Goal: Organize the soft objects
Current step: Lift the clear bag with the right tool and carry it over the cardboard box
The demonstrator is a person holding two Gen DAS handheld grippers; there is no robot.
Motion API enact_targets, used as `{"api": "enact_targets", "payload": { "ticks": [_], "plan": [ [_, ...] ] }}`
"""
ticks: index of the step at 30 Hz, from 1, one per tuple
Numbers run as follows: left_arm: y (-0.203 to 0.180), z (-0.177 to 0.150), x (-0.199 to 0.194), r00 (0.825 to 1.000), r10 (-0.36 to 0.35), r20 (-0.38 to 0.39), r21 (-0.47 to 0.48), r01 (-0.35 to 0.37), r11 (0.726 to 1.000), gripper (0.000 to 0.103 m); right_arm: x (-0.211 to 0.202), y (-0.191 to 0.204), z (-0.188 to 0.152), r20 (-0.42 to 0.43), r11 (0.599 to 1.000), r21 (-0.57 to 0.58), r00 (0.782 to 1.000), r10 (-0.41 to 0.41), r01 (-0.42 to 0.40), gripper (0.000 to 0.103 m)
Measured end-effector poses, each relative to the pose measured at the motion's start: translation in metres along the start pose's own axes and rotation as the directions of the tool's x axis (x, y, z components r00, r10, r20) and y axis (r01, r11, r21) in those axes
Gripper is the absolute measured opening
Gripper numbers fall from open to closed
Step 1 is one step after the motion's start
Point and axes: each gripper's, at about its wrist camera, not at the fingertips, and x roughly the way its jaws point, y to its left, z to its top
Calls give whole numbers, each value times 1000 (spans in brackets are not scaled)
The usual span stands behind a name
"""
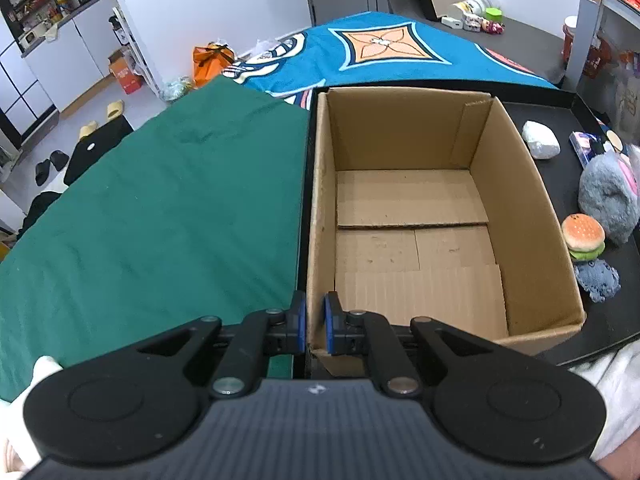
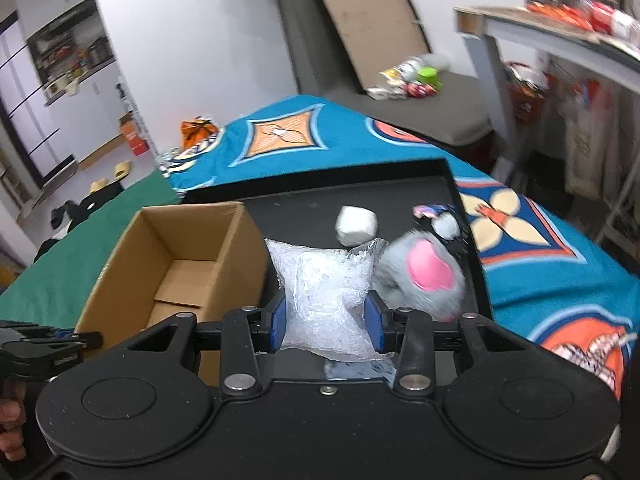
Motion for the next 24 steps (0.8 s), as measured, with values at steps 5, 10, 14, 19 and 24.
{"api": "enact_targets", "payload": {
  "ticks": [5,10,14,19,24],
  "plan": [
    [-1,-1,0,1000,16,5,3,-16,1000,9,4,22,13,1,996,-57,998,63,-63,39],
    [3,0,1,1000,7,-4,-22,-7,1000,9,12,49,21,-4,983,-149,994,110,-109,39],
    [5,0,2,1000,2,-6,-27,-2,1000,9,18,69,27,-2,968,-205,989,147,-144,39],
    [10,1,6,1000,-24,-18,-44,23,999,9,29,91,32,-19,947,-270,984,177,-176,39],
    [13,1,7,999,-35,-14,-62,34,998,9,38,107,38,-36,930,-310,980,195,-197,39]
  ]
}}
